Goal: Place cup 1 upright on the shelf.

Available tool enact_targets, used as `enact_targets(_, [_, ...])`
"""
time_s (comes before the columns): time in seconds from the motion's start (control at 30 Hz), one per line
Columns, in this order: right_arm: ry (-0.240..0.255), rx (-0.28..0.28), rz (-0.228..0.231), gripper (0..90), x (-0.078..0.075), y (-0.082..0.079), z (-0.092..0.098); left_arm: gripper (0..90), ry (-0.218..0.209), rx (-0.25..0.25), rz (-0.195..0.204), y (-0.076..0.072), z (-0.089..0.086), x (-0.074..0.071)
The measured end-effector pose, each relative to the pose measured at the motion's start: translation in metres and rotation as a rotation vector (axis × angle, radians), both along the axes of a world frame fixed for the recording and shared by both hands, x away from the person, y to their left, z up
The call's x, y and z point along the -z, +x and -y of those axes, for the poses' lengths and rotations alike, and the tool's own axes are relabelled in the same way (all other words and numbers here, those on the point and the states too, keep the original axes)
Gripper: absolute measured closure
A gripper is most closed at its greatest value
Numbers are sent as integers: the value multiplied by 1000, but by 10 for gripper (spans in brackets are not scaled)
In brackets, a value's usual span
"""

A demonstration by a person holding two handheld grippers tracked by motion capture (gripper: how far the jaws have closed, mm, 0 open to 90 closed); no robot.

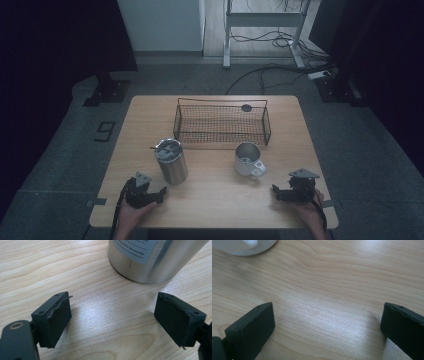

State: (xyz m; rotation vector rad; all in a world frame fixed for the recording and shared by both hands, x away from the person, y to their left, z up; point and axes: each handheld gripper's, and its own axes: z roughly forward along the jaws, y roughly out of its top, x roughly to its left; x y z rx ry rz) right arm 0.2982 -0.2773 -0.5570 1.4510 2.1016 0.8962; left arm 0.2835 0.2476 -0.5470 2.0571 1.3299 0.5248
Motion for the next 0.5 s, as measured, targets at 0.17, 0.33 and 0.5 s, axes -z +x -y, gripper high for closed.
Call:
enact_targets(0.17, [0, 0, 0, 0, 0, 0, 0, 141, 0, 0, 0, 0, 0, 0])
enact_targets(0.33, [3, 14, 3, 6, 0, 0, 1, 145, -6, -1, -1, -1, -1, 0])
enact_targets(0.5, [3, 23, 6, 17, 0, 0, 1, 143, -2, -2, 0, -1, 0, 0])
